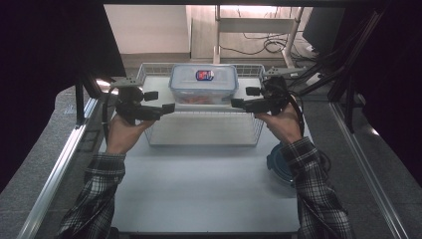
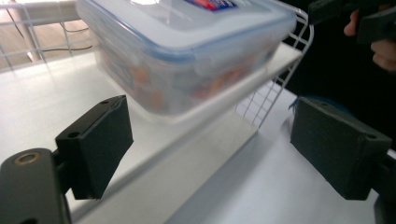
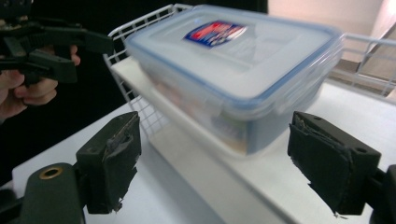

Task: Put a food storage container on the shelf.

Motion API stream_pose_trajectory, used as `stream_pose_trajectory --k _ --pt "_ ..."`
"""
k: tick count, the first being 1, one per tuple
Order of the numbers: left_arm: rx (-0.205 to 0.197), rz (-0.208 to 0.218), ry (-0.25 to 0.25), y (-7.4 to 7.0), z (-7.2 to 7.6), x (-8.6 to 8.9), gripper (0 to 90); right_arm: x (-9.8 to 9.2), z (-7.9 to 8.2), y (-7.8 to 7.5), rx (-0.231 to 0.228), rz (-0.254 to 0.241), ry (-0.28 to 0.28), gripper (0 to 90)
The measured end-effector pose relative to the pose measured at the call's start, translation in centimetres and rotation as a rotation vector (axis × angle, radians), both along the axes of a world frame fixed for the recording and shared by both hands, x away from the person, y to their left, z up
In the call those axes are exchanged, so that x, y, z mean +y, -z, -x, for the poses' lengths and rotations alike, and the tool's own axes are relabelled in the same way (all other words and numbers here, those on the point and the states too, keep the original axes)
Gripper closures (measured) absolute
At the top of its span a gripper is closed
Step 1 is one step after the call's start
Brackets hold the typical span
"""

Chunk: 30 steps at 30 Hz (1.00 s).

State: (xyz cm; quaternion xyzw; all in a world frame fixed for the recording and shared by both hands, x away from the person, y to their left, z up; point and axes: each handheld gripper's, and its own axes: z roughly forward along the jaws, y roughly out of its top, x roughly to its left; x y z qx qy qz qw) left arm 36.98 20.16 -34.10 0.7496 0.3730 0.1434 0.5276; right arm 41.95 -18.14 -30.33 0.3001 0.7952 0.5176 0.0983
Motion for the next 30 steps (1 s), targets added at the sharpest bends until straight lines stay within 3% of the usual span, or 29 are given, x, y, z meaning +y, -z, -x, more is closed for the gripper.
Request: stream_pose_trajectory --k 9,16,30 --pt "-0.014 -0.112 0.001 2.0 2.6 -1.5 4.1 -0.9 2.7 1.6 -0.016 0.018 -0.025 13.3" --pt "-0.006 -0.102 0.019 4.3 4.5 -2.2 2.2 -1.3 5.0 3.7 -0.046 0.062 -0.024 8.6" --pt "-0.007 -0.13 0.027 8.7 8.5 -3.2 2.1 -2.8 9.3 8.8 -0.082 0.128 0.004 5.8"
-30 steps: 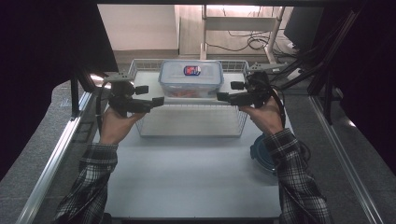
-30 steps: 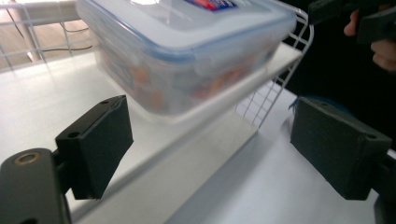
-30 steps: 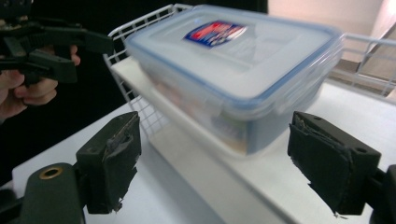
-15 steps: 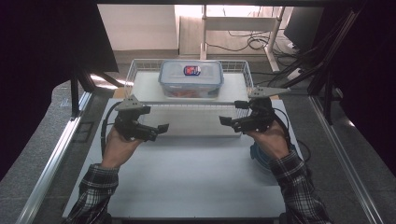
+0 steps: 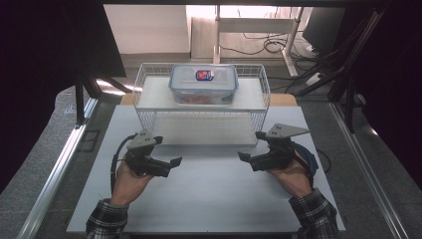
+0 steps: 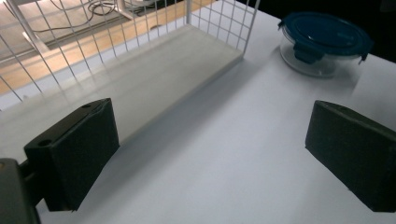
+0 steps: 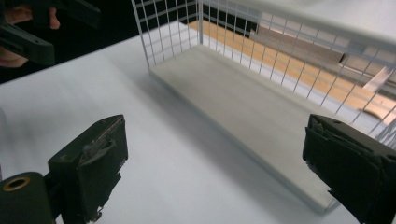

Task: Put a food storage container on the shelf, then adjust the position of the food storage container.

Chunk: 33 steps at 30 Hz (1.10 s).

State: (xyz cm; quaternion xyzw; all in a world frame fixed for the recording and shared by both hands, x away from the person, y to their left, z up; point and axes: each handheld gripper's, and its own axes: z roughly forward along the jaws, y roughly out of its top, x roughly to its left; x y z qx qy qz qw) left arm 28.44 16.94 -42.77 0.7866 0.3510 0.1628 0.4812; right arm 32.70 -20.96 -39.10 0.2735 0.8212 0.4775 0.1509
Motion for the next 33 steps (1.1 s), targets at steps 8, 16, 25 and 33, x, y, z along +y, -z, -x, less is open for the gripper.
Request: stream_pose_trajectory --k 8,16,25,33 --pt "-0.003 -0.021 -0.015 2.3 2.2 -0.3 2.1 -0.1 1.6 2.8 0.003 0.035 0.001 5.6" --pt "-0.008 0.044 -0.007 5.3 4.2 0.7 3.0 0.3 3.0 6.1 0.036 0.037 -0.004 5.6" --pt "0.009 0.023 -0.013 7.4 4.7 1.0 2.8 0.4 3.2 9.2 0.107 0.097 -0.001 4.7" --pt "0.019 0.039 -0.02 7.8 4.5 1.7 3.0 -0.6 2.3 8.7 0.157 0.081 0.082 0.0"
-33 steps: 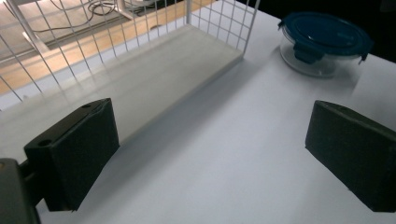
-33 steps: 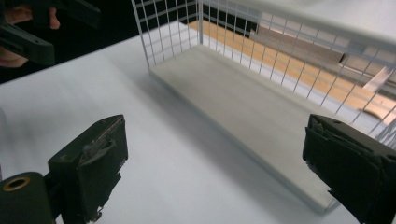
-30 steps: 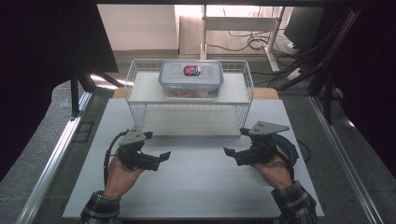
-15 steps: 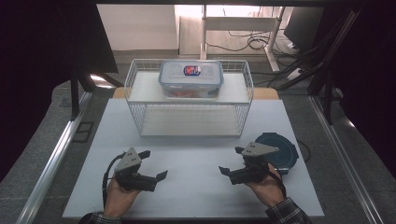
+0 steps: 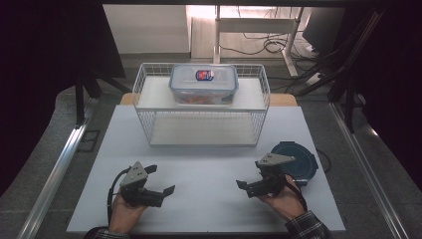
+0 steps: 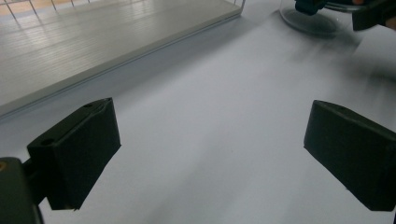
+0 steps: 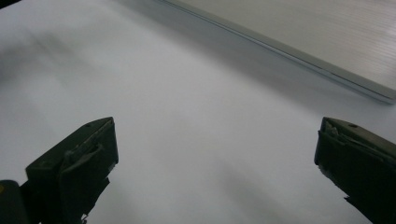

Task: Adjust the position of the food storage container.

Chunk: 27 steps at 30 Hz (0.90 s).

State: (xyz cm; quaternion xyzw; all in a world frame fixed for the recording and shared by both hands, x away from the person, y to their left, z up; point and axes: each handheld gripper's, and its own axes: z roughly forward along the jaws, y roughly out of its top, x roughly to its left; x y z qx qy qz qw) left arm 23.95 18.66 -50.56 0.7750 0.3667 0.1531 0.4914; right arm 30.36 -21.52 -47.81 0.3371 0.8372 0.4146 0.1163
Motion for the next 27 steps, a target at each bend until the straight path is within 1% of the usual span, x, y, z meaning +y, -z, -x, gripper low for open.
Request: stream_pose_trajectory --k 1,3,5,6,7,9,12,13,14,15,18,21,23,27 --pt "0.0 -0.002 0.001 0.0 0.0 0.0 3.0 -0.2 -0.1 -0.2 -0.017 0.007 0.014 2.2" --pt "0.002 -0.003 0.005 0.1 0.0 0.0 3.1 -0.9 -0.4 -0.7 -0.042 0.023 0.042 9.5" --pt "0.006 -0.002 0.009 0.1 -0.1 -0.1 3.2 -2.0 -0.7 -1.2 -0.068 0.03 0.095 24.7" --pt "0.009 -0.003 0.01 0.2 -0.1 -0.1 3.2 -2.9 -1.1 -1.5 -0.073 0.025 0.119 35.4" --pt "0.014 -0.004 0.012 0.2 -0.1 -0.1 3.3 -3.4 -1.3 -1.6 -0.074 0.025 0.133 42.6" --pt "0.026 -0.004 0.021 0.4 -0.2 -0.2 3.4 -5.1 -1.8 -1.8 -0.08 0.044 0.169 58.0" --pt "0.032 -0.012 0.027 0.5 -0.3 -0.3 3.5 -7.2 -2.4 -1.9 -0.091 0.053 0.213 74.9" --pt "0.034 -0.01 0.031 0.5 -0.3 -0.3 3.6 -8.7 -2.9 -1.9 -0.1 0.068 0.254 85.8" --pt "0.034 -0.01 0.032 0.6 -0.3 -0.4 3.6 -8.7 -2.9 -1.9 -0.1 0.068 0.254 85.8" --pt "0.037 -0.012 0.034 0.6 -0.3 -0.4 3.6 -9.5 -3.2 -1.9 -0.101 0.073 0.281 88.4" --pt "0.041 -0.019 0.035 0.7 -0.4 -0.4 3.7 -11.7 -3.7 -1.8 -0.09 0.073 0.362 88.8" --pt "0.04 -0.016 0.035 0.7 -0.5 -0.4 3.8 -13.5 -4.1 -1.8 -0.091 0.063 0.421 88.9" --pt "0.04 -0.016 0.033 0.7 -0.5 -0.4 3.8 -14.5 -4.2 -1.8 -0.099 0.071 0.461 88.9" --pt "0.044 -0.015 0.033 0.8 -0.5 -0.3 3.8 -15.6 -4.3 -1.7 -0.113 0.097 0.508 88.8"
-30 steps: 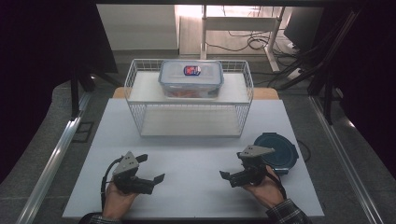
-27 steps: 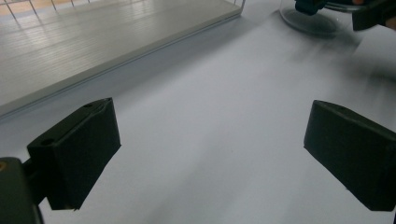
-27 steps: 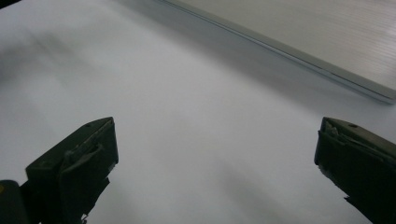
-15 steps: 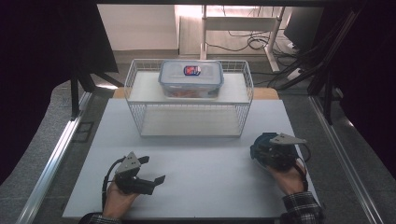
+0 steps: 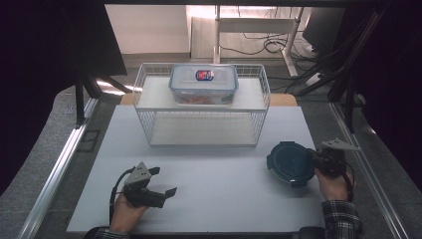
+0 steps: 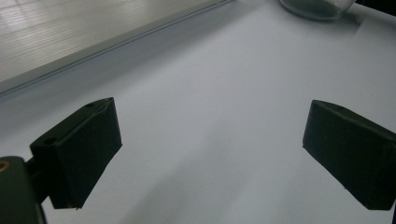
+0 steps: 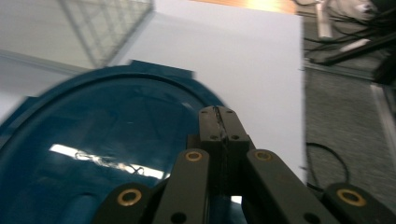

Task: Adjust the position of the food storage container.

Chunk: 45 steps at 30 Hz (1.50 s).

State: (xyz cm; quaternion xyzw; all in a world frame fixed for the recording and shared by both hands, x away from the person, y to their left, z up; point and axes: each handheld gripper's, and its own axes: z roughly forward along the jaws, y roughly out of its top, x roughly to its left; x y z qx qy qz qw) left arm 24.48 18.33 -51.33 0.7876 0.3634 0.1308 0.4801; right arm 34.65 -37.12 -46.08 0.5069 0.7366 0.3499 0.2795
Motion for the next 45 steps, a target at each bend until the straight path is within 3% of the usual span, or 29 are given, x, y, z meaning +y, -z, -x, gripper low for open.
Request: stream_pose_trajectory --k 2,7,10,13,16,24,45 --pt "0.001 -0.001 -0.002 0.1 0.0 0.0 3.8 -0.5 0.0 0.0 -0.009 -0.01 0.016 88.8" --pt "0.006 -0.005 -0.003 0.1 -0.1 0.0 3.8 -1.3 0.1 0.1 -0.02 0.022 0.071 88.8" --pt "0.008 -0.004 -0.002 0.2 -0.1 0.0 3.8 -1.8 0.0 0.5 0.012 0.052 0.103 88.8" --pt "0.012 -0.002 -0.002 0.2 -0.1 0.0 3.8 -2.0 -0.1 1.0 0.047 0.036 0.09 88.9" --pt "0.015 0.001 -0.001 0.2 -0.2 0.1 3.8 -1.5 0.0 0.8 0.048 0.072 0.101 89.0" --pt "0.019 0.007 0.003 0.3 -0.3 0.0 3.8 -1.1 0.3 0.9 0.049 0.07 0.11 89.2" --pt "0.024 0.012 0.008 0.3 -0.4 -0.2 3.8 4.3 1.6 1.1 0.081 0.046 -0.057 89.2"
